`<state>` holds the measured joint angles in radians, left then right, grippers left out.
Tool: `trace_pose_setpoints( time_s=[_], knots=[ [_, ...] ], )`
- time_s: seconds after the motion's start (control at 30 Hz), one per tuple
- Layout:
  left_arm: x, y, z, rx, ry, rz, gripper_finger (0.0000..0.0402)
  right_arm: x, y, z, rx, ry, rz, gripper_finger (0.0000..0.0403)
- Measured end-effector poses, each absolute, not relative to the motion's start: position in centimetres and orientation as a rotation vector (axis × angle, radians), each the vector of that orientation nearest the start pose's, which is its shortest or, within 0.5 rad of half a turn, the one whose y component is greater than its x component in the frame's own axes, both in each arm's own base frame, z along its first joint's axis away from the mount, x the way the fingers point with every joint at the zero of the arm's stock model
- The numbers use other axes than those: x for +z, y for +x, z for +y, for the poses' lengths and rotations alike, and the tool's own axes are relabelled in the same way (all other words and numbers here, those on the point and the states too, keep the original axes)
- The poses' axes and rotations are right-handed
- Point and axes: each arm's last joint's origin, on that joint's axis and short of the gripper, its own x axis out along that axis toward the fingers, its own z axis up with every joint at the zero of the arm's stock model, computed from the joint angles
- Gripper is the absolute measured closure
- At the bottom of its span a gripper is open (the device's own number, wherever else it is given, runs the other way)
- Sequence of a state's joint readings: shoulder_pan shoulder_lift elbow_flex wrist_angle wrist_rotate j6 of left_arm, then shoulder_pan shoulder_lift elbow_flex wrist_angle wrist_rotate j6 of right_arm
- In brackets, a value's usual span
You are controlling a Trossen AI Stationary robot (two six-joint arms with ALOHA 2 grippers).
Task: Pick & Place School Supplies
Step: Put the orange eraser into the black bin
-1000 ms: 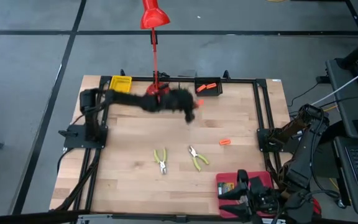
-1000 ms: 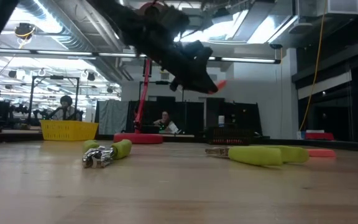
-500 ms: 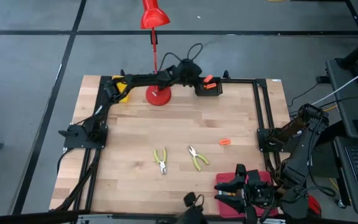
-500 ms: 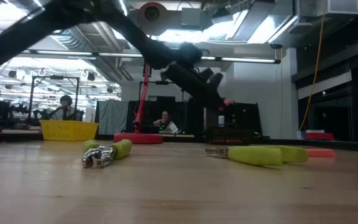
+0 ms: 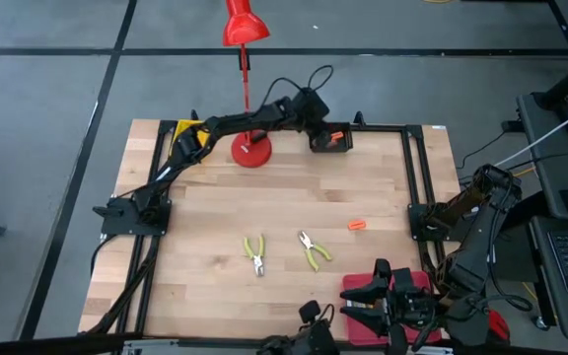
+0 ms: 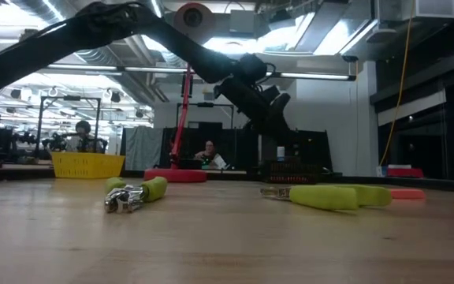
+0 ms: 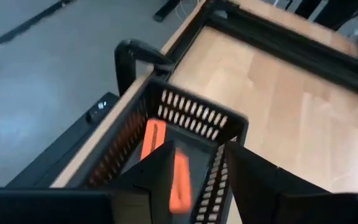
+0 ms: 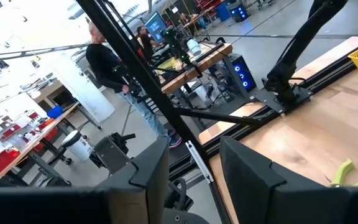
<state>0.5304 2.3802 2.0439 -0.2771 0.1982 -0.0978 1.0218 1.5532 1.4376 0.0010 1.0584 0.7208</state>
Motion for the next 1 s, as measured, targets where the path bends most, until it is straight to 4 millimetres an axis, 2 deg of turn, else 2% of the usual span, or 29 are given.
trace_pose_setpoints(
  time_s=[0.13, 0.23, 0.33, 0.47, 0.57, 0.7, 0.87, 1.0],
  knots=[
    [20.7, 46.9, 26.7, 0.311, -0.300, 0.570, 0.0243, 38.9, 20.3, 28.3, -0.056, 0.618, 0.042, 0.0256],
    [21.1, 46.6, 26.3, 0.208, -0.315, 0.589, 0.0237, 38.7, 20.2, 28.3, -0.060, 0.600, 0.057, 0.0256],
    [22.4, 45.7, 25.4, 0.069, -0.295, 0.643, 0.0239, 37.6, 20.0, 28.1, -0.089, 0.568, 0.122, 0.0256],
    [23.0, 42.8, 23.0, -0.116, -0.254, 0.910, 0.0255, 35.3, 19.6, 27.2, -0.151, 0.555, 0.272, 0.0256],
    [24.3, 40.1, 20.7, -0.288, -0.298, 1.082, 0.0269, 33.6, 19.7, 26.0, -0.185, 0.573, 0.464, 0.0256],
    [27.7, 36.6, 16.0, -0.493, -0.350, 1.176, 0.0288, 32.3, 20.3, 24.1, -0.217, 0.524, 0.710, 0.0256],
    [33.0, 31.2, 10.0, -0.438, -0.224, 1.075, 0.0312, 31.7, 20.7, 21.7, -0.314, 0.345, 0.805, 0.0256],
    [34.7, 27.3, 4.9, -0.331, -0.126, 0.957, 0.0321, 31.8, 19.9, 18.4, -0.480, 0.206, 0.899, 0.0256]
  ],
)
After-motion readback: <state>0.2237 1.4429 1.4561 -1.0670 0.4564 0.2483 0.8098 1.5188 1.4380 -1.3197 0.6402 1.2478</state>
